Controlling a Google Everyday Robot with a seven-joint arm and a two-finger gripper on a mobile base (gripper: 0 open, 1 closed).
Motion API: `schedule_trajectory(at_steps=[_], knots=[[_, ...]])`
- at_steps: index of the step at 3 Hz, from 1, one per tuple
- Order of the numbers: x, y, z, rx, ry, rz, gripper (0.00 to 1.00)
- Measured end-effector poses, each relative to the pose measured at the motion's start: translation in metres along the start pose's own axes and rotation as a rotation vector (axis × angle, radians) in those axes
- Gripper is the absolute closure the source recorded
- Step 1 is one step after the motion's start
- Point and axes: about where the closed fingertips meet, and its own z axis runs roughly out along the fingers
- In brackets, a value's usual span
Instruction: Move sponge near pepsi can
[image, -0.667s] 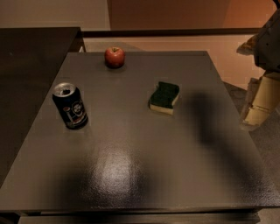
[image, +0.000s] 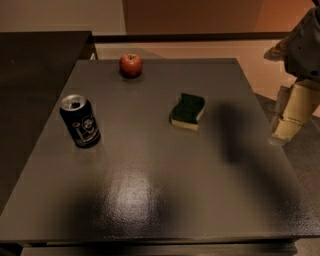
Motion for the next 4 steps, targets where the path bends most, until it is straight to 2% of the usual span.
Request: schedule_trajectory(at_steps=[2,4], knots=[[-0.032,-0.029,0.031,-0.027,-0.117,-0.001,0.00],[-0.064,-0.047,0.068,-0.051,-0.185,0.018,0.00]])
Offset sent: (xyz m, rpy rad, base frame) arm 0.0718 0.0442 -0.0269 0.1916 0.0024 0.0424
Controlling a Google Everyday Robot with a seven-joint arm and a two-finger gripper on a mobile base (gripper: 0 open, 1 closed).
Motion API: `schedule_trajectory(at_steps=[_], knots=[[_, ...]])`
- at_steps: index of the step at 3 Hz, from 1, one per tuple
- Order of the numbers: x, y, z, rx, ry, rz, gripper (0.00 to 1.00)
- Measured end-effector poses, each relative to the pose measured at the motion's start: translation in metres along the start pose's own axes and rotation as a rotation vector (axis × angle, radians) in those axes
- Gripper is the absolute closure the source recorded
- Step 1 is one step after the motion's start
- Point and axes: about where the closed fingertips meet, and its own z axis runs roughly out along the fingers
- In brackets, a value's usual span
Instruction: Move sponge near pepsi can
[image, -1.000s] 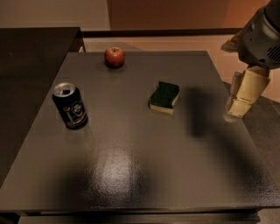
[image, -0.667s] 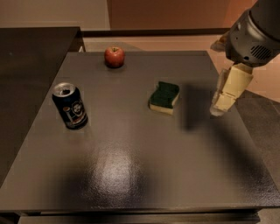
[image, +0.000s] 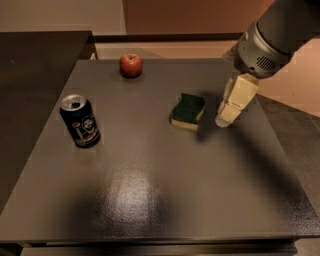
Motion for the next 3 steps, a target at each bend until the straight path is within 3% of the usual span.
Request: schedule_trajectory(at_steps=[1,3], knots=[[-0.013,-0.003,0.018,-0.016,-0.022,0.005,0.00],[-0.015,-0.010,0.050,-0.039,-0.010,0.025,0.00]])
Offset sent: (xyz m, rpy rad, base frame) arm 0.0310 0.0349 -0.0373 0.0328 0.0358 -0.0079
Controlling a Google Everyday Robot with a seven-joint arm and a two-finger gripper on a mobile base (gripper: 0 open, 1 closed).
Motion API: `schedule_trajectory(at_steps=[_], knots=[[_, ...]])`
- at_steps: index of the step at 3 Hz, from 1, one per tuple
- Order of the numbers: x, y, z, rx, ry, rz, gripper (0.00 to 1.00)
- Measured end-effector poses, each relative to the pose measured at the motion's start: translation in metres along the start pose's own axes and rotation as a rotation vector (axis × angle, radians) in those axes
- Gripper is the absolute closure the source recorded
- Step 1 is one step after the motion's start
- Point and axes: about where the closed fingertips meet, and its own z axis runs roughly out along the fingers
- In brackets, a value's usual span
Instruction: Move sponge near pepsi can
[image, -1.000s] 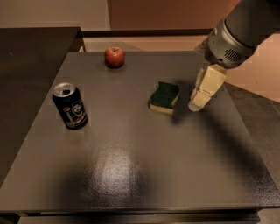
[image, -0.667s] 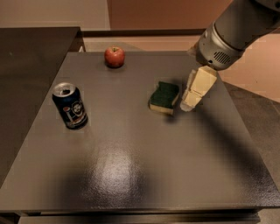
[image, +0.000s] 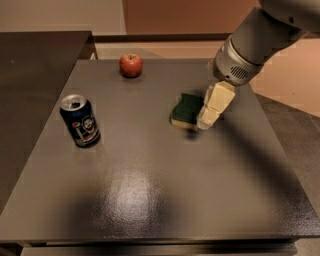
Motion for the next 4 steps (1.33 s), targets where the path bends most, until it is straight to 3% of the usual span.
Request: schedule_trajectory(at_steps=[2,4], knots=[[0.004,-0.001,0.011,-0.020,0.010,0.012,0.00],[0.004,0.003,0.037,-0.096,0.026,0.033,0.00]])
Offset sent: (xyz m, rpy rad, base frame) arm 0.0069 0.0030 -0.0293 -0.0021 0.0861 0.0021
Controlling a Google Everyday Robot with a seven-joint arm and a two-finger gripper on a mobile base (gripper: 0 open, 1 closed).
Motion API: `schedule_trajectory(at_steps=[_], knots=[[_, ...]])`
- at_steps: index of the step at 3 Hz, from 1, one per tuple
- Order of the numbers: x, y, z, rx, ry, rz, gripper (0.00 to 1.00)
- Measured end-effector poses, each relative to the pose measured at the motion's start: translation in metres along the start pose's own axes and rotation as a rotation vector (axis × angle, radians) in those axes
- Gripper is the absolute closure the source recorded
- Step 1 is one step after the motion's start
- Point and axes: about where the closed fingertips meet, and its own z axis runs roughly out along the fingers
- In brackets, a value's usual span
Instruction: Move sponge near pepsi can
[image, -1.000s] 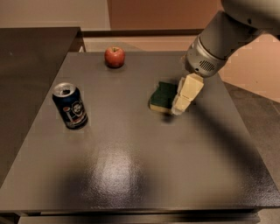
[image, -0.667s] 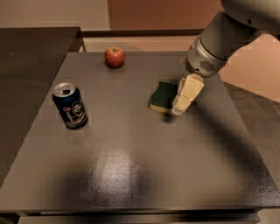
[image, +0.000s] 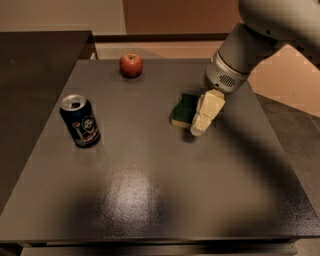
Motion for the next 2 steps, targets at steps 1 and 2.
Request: schedule_trajectory(at_steps=[1,2], knots=[[0.0006,-0.0007,0.0069,-0.017,0.005,0.007,0.00],[0.0014,-0.0012,0.0110,-0.023,0.007,0.011,0.00]])
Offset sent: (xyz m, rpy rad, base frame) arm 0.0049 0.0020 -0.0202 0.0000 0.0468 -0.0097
